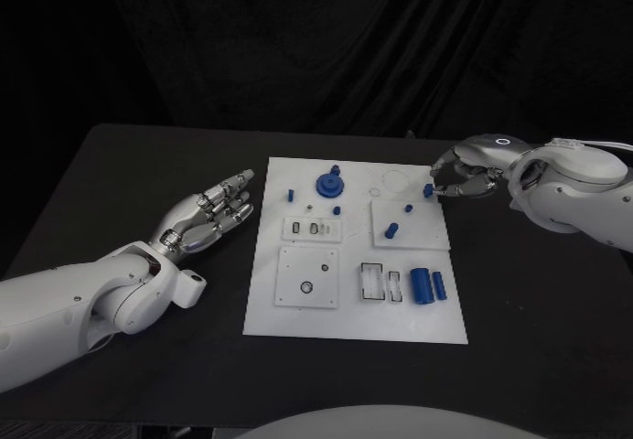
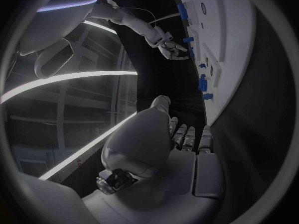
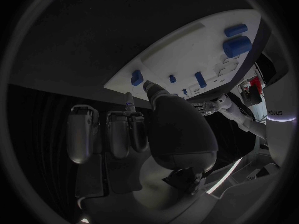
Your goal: Assemble the parts on the task board
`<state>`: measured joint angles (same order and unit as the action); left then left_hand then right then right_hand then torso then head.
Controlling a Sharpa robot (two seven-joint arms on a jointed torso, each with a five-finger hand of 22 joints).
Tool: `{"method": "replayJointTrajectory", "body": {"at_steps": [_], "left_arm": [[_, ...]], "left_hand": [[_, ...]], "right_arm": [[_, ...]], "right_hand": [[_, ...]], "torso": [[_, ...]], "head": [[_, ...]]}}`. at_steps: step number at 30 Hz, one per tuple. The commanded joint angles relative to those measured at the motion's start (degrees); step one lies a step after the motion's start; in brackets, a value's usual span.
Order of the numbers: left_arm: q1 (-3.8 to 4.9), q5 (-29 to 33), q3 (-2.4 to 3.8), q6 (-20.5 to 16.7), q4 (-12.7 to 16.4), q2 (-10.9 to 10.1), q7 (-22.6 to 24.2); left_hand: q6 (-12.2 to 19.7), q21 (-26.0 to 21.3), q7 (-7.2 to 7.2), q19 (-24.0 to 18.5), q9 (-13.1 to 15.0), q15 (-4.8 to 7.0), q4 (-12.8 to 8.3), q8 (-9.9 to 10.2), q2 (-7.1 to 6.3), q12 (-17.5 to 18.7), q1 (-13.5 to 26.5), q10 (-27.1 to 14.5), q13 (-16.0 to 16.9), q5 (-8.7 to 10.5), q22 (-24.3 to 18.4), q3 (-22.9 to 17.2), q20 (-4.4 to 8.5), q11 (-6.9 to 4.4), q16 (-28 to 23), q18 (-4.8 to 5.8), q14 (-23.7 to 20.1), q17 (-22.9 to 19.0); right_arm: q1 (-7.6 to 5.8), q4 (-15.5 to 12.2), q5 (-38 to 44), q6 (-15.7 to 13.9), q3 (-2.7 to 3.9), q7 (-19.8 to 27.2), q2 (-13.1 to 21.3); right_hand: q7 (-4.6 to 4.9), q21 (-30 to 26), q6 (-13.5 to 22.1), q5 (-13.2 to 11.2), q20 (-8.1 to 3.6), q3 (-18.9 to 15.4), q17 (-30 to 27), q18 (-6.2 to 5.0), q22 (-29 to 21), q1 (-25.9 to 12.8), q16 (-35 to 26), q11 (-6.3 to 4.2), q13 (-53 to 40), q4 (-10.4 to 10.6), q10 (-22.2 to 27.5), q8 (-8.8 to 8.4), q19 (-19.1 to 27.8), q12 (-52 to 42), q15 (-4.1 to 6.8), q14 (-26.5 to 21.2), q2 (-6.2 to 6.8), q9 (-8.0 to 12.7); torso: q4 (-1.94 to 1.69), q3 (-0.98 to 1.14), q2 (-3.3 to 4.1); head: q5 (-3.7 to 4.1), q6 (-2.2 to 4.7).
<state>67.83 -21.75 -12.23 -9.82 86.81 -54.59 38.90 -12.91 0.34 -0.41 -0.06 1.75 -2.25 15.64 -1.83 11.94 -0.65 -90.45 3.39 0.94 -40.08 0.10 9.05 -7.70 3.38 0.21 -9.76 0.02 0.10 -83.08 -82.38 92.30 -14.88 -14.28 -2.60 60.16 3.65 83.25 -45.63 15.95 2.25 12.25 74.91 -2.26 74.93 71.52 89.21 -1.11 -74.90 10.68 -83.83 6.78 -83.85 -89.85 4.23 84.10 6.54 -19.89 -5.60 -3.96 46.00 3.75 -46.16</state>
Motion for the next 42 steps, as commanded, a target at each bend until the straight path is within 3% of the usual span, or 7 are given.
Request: {"method": "replayJointTrajectory", "body": {"at_steps": [1,15,27,35,40,41,42], "left_arm": [[-0.01,0.16,0.04,0.72,0.04,0.1,9.12],[-0.02,0.16,0.04,0.98,-0.08,0.16,9.03],[-0.03,0.16,0.04,1.16,-0.11,0.18,9.03],[-0.04,0.16,0.04,1.34,-0.15,0.22,8.98],[-0.05,0.16,0.04,1.43,-0.19,0.24,8.95],[-0.05,0.16,0.04,1.44,-0.19,0.24,8.94],[-0.05,0.16,0.04,1.45,-0.2,0.23,8.93]], "left_hand": [[0.01,-0.34,0.25,0.06,-0.03,-0.48,-0.01,0.05,-0.32,-0.13,0.17,0.1,-0.04,0.0,-0.1,-0.39,-0.35,0.16,-0.21,0.37,-0.02,-0.1],[0.09,-0.34,0.23,0.06,-0.04,-0.51,0.01,0.07,-0.31,-0.12,0.2,0.07,-0.04,0.04,-0.1,-0.46,-0.37,0.2,-0.21,0.38,-0.02,-0.1],[0.18,-0.34,0.21,0.06,-0.05,-0.55,0.01,0.08,-0.3,-0.13,0.22,0.1,-0.04,0.09,-0.1,-0.56,-0.39,0.27,-0.21,0.4,-0.02,-0.1],[0.22,-0.34,0.16,0.06,-0.06,-0.65,-0.01,0.09,-0.28,-0.15,0.21,0.17,-0.02,0.1,-0.1,-0.68,-0.43,0.43,-0.21,0.43,-0.02,-0.1],[0.22,-0.34,0.16,0.06,-0.06,-0.65,-0.01,0.09,-0.28,-0.15,0.21,0.17,-0.02,0.1,-0.1,-0.68,-0.43,0.43,-0.21,0.43,-0.02,-0.1],[0.22,-0.34,0.16,0.06,-0.06,-0.65,-0.01,0.09,-0.28,-0.15,0.21,0.17,-0.02,0.1,-0.1,-0.68,-0.43,0.43,-0.21,0.43,-0.02,-0.1],[0.22,-0.34,0.16,0.06,-0.06,-0.65,-0.01,0.09,-0.28,-0.15,0.21,0.17,-0.02,0.1,-0.1,-0.68,-0.43,0.43,-0.21,0.43,-0.02,-0.1]], "right_arm": [[0.38,0.42,0.44,-0.46,0.02,-1.19,-0.35],[1.42,2.52,0.45,-0.17,0.03,-2.17,-2.12],[1.55,3.68,0.46,-0.04,0.03,-2.47,-3.26],[1.88,4.21,0.46,0.2,0.03,-2.33,-3.8],[2.18,4.4,0.46,0.02,0.04,-1.96,-4.17],[2.21,4.42,0.46,-0.07,0.04,-1.88,-4.21],[2.24,4.47,0.46,-0.22,0.04,-1.74,-4.27]], "right_hand": [[-0.01,-0.3,-0.43,0.35,-0.17,0.02,13.77,0.36,12.15,0.95,-0.23,0.04,-15.1,0.22,-6.17,0.35,-1.76,-0.15,0.24,5.39,0.18,-0.13],[0.08,-0.74,-0.14,0.34,-0.19,-0.07,13.21,0.25,12.02,2.15,-0.68,0.09,-15.1,0.12,-6.17,0.29,-1.54,-0.15,0.26,5.17,0.75,-0.21],[0.04,-1.13,-0.53,0.35,-0.19,0.07,12.81,0.17,11.92,3.61,-1.01,0.08,-15.1,-0.09,-6.17,0.75,-1.35,-0.15,0.26,5.01,0.78,-0.7],[-0.12,-1.25,-1.77,0.3,-0.27,-0.01,12.77,0.16,11.95,4.67,-1.07,-0.02,-15.1,-0.11,-6.17,1.97,-1.36,-0.15,0.37,5.0,0.65,-1.93],[-0.39,-1.31,-2.93,0.28,-0.49,-0.41,12.77,0.16,12.03,5.32,-1.09,-0.27,-15.1,-0.04,-6.17,3.77,-1.41,-0.15,0.55,5.0,0.41,-4.13],[-0.48,-1.36,-3.73,0.24,-0.64,-0.71,12.8,0.15,12.06,5.76,-1.08,-0.35,-15.1,-0.25,-6.17,5.43,-1.43,-0.15,0.63,5.02,0.26,-5.72],[-0.51,-1.37,-3.76,0.25,-0.61,-0.72,12.82,0.16,12.07,5.8,-1.06,-0.35,-15.1,-0.25,-6.17,5.61,-1.44,-0.15,0.69,5.02,0.17,-5.9]], "torso": [[0.0,-0.01,-0.04],[-0.02,0.02,0.01],[-0.04,0.01,0.01],[0.07,0.03,-0.01],[-0.08,0.0,-0.02],[-0.08,-0.01,-0.02],[-0.04,-0.01,-0.02]], "head": [[-0.02,-0.15],[-0.16,-0.33],[-0.09,-0.39],[-0.27,-0.45],[-0.21,-0.54],[-0.21,-0.57],[-0.24,-0.6]]}}
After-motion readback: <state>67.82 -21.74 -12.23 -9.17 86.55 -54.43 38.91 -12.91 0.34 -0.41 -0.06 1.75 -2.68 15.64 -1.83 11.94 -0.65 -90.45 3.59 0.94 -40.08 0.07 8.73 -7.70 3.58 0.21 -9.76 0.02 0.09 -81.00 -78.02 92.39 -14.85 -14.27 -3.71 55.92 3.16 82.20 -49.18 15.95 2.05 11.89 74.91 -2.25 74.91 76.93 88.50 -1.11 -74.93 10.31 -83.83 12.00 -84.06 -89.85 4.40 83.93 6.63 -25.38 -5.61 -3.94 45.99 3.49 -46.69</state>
